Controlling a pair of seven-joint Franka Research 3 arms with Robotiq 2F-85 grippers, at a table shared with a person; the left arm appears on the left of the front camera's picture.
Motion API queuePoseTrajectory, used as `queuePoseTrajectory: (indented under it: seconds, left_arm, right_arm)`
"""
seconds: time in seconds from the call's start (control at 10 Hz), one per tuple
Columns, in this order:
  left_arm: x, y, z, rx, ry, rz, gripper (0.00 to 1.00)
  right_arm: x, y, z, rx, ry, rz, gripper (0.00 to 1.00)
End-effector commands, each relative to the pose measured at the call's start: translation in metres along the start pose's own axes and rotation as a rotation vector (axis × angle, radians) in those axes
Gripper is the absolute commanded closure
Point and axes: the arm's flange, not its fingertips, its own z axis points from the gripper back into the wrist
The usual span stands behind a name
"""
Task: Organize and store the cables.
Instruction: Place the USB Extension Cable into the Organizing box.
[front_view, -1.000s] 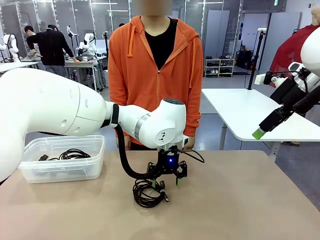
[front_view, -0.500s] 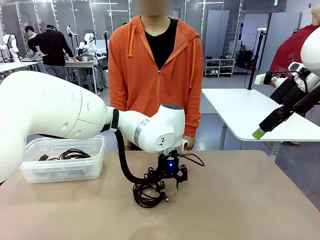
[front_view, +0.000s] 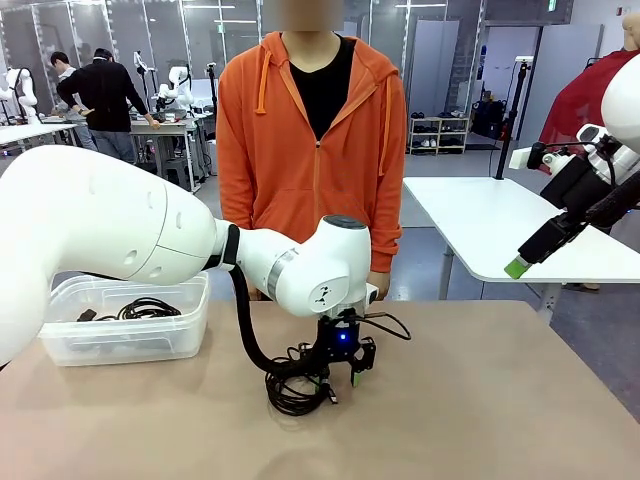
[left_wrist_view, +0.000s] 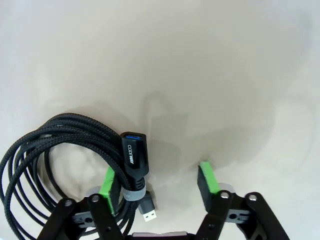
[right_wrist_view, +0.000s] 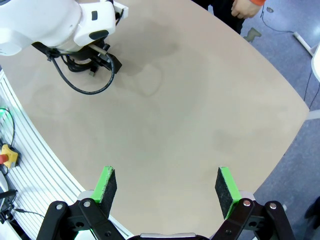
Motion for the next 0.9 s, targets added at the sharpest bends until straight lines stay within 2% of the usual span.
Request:
queuePoseTrajectory:
  seconds: [0.0, 0.1, 0.2, 0.3, 0.4, 0.5, 0.8]
  left_arm:
    - [-0.0101, 0.0117, -0.001, 0.013, -0.047, 0.016, 0.45]
    - [-0.0111, 0.0123, -0.0008, 0.01, -0.048, 0.014, 0.59]
    - [-0.0118, 0.0131, -0.0006, 0.008, -0.048, 0.013, 0.65]
    - [-0.0126, 0.0138, 0.0001, 0.006, -0.051, 0.014, 0.79]
    - [-0.0131, 0.0139, 0.0004, 0.003, -0.052, 0.013, 0.85]
    - [-0.0135, 0.0142, 0.0001, -0.002, -0.052, 0.015, 0.99]
    - [-0.0153, 0.0142, 0.0018, -0.012, -0.046, 0.014, 1.0]
  right_arm:
    - [0.0001, 0.0006, 0.0007, 0.001, -0.005, -0.018, 0.0]
    - [0.0001, 0.0006, 0.0007, 0.001, -0.005, -0.018, 0.0]
    - [0.0001, 0.0006, 0.0007, 0.001, -0.005, -0.018, 0.0]
    - [0.0001, 0.0006, 0.0007, 0.001, -0.005, -0.018, 0.0]
    - [0.0001, 0.0006, 0.0007, 0.001, -0.005, -0.018, 0.0]
    - [0.0001, 0.0006, 0.0007, 0.001, -0.005, -0.018, 0.0]
    - [0.0001, 0.0006, 0.0007, 0.001, -0.005, -0.018, 0.0]
